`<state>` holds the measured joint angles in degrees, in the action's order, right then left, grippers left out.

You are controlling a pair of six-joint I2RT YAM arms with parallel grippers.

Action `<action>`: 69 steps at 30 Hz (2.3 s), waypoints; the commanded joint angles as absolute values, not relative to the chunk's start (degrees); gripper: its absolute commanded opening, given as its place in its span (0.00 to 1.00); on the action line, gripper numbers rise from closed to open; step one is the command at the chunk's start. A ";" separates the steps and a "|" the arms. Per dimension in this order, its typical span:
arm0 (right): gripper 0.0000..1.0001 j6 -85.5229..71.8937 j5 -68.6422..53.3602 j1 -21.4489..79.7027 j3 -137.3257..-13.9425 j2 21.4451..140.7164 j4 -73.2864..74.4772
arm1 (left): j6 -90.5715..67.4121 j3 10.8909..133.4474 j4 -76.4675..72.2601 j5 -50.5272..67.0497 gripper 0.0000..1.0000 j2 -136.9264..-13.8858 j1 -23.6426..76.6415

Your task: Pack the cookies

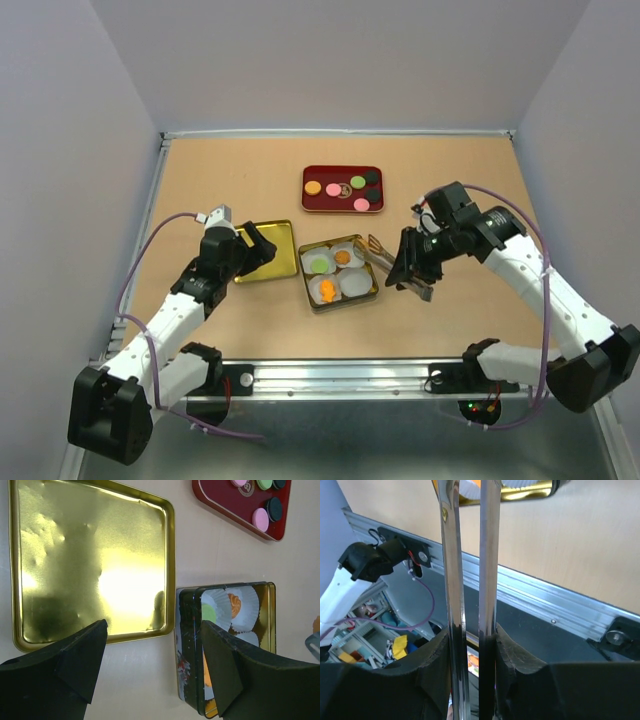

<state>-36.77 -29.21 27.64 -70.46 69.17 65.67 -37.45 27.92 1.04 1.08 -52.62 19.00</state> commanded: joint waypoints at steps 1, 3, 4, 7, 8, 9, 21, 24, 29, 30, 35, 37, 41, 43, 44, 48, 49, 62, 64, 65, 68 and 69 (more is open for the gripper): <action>0.26 -41.38 -31.20 30.49 -65.23 66.19 62.32 | -38.58 30.85 -0.09 1.67 0.86 -52.21 18.81; 0.26 -42.88 -30.68 32.25 -62.32 64.52 60.56 | -38.67 31.11 -0.09 1.50 0.86 -51.77 18.81; 0.26 -44.46 -30.33 33.91 -61.44 64.08 60.03 | -38.67 31.20 0.96 1.41 0.86 -51.59 18.81; 0.26 -47.72 -29.53 36.82 -58.81 62.23 57.58 | -38.32 31.29 2.19 0.79 0.86 -50.63 18.81; 0.26 -48.59 -29.44 37.52 -57.67 61.97 56.44 | -38.23 31.20 2.63 0.53 0.86 -50.36 18.81; 0.26 -49.13 -28.83 39.01 -57.40 61.79 55.90 | -38.15 31.20 2.72 0.53 0.86 -50.27 18.72; 0.26 -49.04 -22.94 41.40 -56.95 65.30 55.02 | -37.88 30.32 4.04 0.53 0.86 -48.78 18.72; 0.26 -48.25 -21.63 41.40 -56.95 66.88 54.93 | -37.79 30.24 4.22 0.44 0.86 -48.69 18.81; 0.26 -47.37 -20.83 41.40 -57.13 68.38 54.41 | -37.62 30.23 4.31 0.44 0.86 -48.96 18.81; 0.26 -47.29 -20.74 41.48 -57.04 68.47 54.40 | -37.53 30.23 4.22 0.44 0.86 -49.04 18.81; 0.35 -46.58 -21.01 41.40 -55.99 69.08 54.05 | -37.53 30.32 3.96 0.53 0.86 -49.66 18.81; 0.37 -46.41 -20.83 41.40 -55.81 69.26 53.97 | -37.53 30.32 3.87 0.44 0.86 -49.83 18.81; 0.40 -46.05 -20.83 41.40 -55.81 69.61 53.88 | -37.53 30.23 3.87 0.44 0.86 -49.75 18.81; 0.40 -46.05 -21.18 41.40 -55.72 69.78 53.79 | -37.53 30.15 3.87 0.44 0.86 -49.57 18.81; 0.43 -45.79 -21.18 41.40 -55.72 69.79 53.79 | -37.53 30.06 3.95 0.53 0.86 -49.48 18.81; 0.50 -45.62 -21.27 41.40 -55.63 69.61 53.79 | -37.53 29.80 4.13 0.44 0.86 -49.04 18.81; 0.50 -45.62 -21.18 41.40 -55.72 69.52 53.79 | -37.62 29.71 4.13 0.44 0.86 -48.78 18.81; 0.49 -45.27 -16.01 41.40 -66.93 70.65 58.42 | -37.62 29.71 4.31 0.53 0.86 -48.60 18.81; 0.49 -44.48 -14.15 41.40 -71.17 72.06 60.20 | -37.70 29.71 4.31 0.44 0.86 -48.69 18.81; 0.49 -43.69 -12.41 41.40 -75.02 72.59 61.68 | -37.71 29.71 4.31 0.44 0.86 -48.69 18.81; 0.49 -41.93 -8.18 41.40 -81.63 76.37 63.89 | -37.53 29.79 4.31 0.44 0.86 -48.69 18.81; 0.50 -41.58 -6.17 40.96 -85.57 78.38 64.85 | -37.53 29.88 4.48 0.44 0.86 -48.60 18.81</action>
